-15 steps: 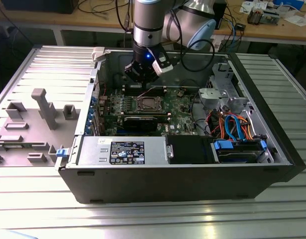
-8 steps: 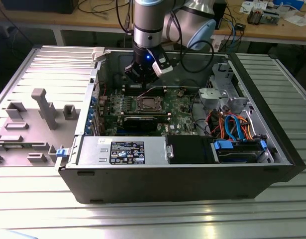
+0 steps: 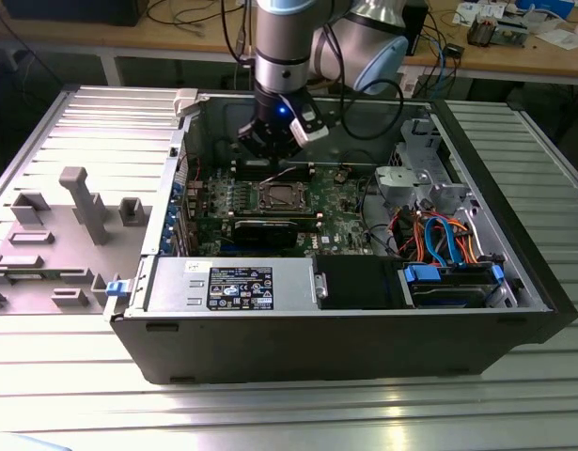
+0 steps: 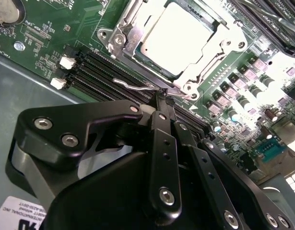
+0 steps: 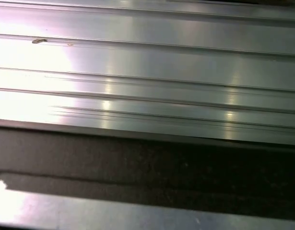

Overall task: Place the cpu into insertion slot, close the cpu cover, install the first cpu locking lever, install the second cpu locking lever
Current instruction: 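Install the first cpu locking lever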

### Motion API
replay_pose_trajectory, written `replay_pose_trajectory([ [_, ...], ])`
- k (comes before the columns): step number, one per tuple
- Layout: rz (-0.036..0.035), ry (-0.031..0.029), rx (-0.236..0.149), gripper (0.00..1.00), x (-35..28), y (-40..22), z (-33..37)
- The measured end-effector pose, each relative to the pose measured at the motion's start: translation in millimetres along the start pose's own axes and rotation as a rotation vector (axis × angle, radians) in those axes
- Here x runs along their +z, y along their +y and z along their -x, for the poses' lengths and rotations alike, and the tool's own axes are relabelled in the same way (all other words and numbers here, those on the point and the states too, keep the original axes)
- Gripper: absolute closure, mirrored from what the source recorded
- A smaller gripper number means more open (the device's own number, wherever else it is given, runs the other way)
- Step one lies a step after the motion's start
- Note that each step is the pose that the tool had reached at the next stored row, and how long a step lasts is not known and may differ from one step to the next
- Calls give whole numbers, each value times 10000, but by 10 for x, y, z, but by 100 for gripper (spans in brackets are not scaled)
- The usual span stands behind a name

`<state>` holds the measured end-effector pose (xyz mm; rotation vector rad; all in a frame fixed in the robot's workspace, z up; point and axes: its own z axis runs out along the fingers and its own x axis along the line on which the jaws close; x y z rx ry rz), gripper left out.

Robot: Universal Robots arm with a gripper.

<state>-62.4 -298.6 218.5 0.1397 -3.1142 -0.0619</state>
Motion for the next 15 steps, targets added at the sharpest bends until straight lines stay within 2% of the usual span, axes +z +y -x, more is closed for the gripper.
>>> replay_pose_trajectory([
  [15, -1, 0, 0, 89, 45, -13, 119],
])
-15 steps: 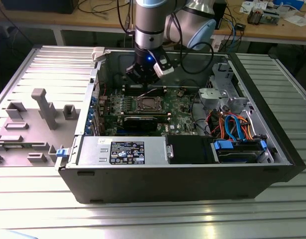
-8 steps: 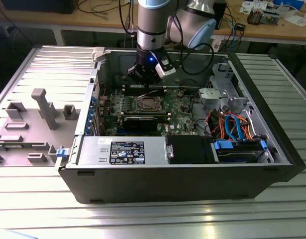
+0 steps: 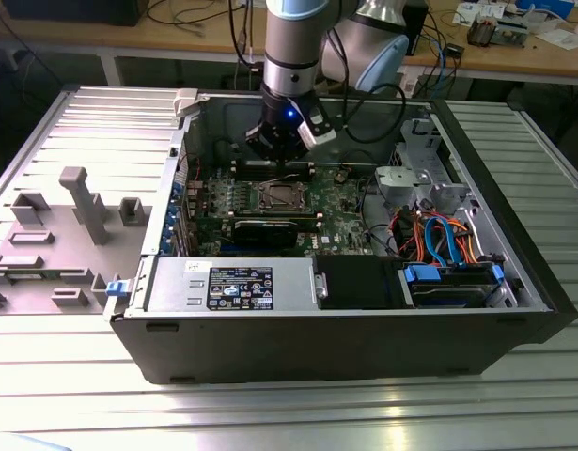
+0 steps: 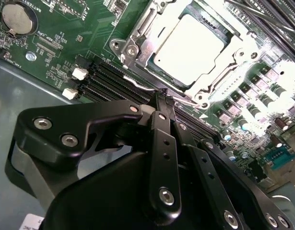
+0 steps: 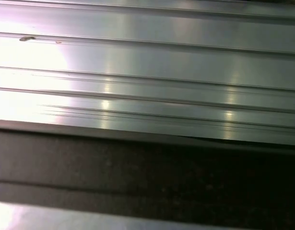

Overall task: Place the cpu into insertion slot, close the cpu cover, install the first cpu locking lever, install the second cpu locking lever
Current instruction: 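Install the first cpu locking lever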

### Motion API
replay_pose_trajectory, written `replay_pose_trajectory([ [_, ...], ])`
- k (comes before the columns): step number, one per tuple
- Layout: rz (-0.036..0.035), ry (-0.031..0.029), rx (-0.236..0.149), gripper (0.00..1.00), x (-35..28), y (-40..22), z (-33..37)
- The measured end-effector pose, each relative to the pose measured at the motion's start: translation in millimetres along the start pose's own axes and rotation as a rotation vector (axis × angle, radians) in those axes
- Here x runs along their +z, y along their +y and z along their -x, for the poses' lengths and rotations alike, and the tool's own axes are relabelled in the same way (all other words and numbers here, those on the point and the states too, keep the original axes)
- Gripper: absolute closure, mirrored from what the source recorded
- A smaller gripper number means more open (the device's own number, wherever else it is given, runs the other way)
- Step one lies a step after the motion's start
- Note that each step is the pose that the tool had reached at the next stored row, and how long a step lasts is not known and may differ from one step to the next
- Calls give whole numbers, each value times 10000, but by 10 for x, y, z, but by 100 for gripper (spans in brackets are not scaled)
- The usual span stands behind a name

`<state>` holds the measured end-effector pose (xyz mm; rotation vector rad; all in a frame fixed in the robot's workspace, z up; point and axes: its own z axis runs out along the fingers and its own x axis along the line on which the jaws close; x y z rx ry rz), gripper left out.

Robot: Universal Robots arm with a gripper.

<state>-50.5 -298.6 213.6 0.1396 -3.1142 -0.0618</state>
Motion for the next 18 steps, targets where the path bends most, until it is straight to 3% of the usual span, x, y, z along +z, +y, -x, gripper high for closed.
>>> replay_pose_trajectory([
  [18, 0, 0, -1, 89, 69, -18, 163],
])
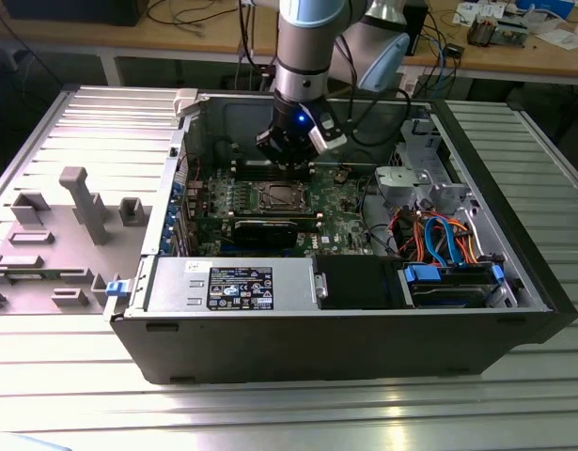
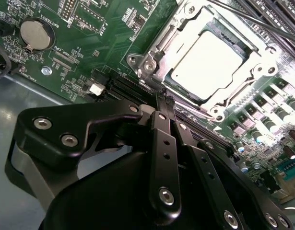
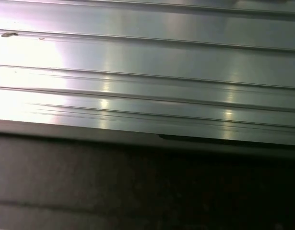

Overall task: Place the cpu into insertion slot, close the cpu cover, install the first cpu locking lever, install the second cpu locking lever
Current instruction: 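Install the first cpu locking lever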

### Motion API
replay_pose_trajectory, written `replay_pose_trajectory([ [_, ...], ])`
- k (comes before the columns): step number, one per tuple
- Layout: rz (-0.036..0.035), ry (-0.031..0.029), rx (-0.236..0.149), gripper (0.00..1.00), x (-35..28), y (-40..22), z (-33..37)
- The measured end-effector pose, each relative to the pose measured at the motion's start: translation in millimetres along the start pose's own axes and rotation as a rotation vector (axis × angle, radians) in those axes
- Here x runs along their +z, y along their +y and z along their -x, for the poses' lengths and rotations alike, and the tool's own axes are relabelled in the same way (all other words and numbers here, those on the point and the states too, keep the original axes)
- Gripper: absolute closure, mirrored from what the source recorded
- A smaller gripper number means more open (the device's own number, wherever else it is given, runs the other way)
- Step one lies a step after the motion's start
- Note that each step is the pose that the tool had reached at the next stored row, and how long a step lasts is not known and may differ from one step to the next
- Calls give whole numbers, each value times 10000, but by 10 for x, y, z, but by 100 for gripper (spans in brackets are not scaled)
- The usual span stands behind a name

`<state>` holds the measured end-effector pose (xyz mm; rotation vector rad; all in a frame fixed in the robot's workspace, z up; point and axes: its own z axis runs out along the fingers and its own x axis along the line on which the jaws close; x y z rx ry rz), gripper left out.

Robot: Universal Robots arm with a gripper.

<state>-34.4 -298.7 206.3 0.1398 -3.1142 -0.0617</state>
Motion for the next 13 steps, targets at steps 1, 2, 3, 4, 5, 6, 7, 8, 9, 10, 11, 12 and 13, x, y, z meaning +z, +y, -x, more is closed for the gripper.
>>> replay_pose_trajectory([
  [1, 0, 0, 1, 89, 7, -1, 12],
  [2, -1, 2, 1, 89, 13, -3, 22],
  [3, -4, 4, 2, 89, 18, -4, 31],
  [4, -4, 3, 1, 89, 23, -5, 38],
  [5, -1, 1, 1, 89, 30, -6, 44],
  [6, -1, 1, 1, 89, 33, -6, 48],
  [7, -3, 0, 1, 89, 34, -8, 50],
  [8, 12, -8, -1, 89, 42, -9, 57],
  [9, 4, -2, -1, 89, 41, -13, 58],
  [10, 1, -1, 0, 89, 40, -15, 57],
  [11, 3, -1, 2, 89, 40, -14, 57],
  [12, 5, 0, -5, 89, 40, -14, 57],
  [13, 15, -1, -17, 89, 40, -14, 57],
])
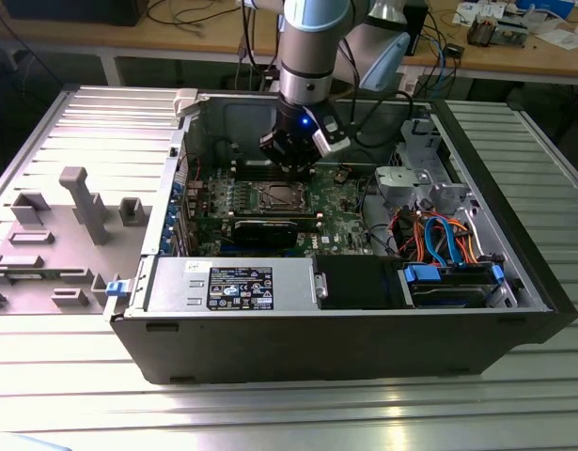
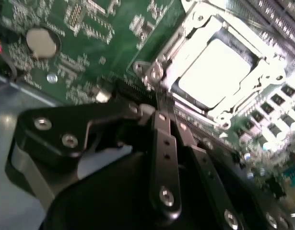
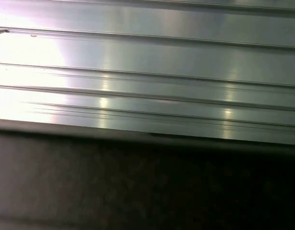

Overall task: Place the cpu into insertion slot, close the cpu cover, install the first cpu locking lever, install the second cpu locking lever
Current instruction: 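Install the first cpu locking lever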

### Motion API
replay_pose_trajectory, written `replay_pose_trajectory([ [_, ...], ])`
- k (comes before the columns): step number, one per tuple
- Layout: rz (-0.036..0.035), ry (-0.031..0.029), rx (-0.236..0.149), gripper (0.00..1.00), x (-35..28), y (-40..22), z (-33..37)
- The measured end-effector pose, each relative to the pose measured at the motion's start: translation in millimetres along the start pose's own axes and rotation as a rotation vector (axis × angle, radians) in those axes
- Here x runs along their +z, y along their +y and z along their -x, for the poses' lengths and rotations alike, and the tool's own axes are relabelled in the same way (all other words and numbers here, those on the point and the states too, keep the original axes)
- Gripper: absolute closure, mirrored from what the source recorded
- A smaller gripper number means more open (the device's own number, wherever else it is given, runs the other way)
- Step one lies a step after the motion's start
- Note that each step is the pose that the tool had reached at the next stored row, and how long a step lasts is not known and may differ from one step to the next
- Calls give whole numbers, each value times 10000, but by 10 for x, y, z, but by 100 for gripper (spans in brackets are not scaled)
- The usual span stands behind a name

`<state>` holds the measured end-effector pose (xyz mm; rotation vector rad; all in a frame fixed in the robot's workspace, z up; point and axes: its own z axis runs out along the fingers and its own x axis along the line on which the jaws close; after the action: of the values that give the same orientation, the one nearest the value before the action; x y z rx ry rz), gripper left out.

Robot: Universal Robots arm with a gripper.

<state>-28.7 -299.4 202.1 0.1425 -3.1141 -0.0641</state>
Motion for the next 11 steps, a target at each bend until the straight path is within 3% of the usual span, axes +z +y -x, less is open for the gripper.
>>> replay_pose_trajectory([
  [3, 22, -2, -46, 89, -7, 9, 2],
  [7, 28, -8, -68, 89, -83, 15, -1],
  [11, 26, -10, -69, 89, -108, -28, -5],
])
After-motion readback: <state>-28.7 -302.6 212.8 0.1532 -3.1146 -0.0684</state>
